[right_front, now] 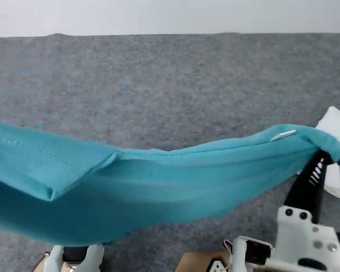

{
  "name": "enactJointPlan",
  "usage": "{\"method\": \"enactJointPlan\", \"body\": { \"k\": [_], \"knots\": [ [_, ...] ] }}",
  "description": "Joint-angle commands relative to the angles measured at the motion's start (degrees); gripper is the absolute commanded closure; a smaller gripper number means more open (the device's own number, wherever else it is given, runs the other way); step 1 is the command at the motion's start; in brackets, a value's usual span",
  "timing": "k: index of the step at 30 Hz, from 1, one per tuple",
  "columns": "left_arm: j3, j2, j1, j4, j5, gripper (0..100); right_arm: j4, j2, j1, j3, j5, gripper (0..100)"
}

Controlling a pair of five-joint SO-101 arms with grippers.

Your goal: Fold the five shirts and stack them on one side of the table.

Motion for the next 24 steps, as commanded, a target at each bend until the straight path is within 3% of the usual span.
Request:
{"method": "enactJointPlan", "body": {
  "k": [1, 6, 13, 16, 24],
  "knots": [
    [0.40, 0.26, -0.44, -0.26, -0.53, 100, -0.66, 1.01, 0.48, -0.09, 0.26, 98.8],
    [6.81, 0.62, -0.44, 5.01, -0.53, 100, -0.92, 4.62, 0.22, 5.36, 0.18, 98.8],
    [34.24, 0.70, -0.09, 1.49, -0.53, 100, -7.08, 10.77, -5.23, 22.42, 0.18, 98.8],
    [50.59, 0.70, -0.18, -8.88, -0.53, 100, -16.40, 13.49, -6.90, 32.09, 0.18, 98.8],
    [86.55, 1.85, 0.00, -47.38, -0.53, 100, -42.51, 24.04, -7.16, 46.51, 0.35, 98.8]
  ]
}}
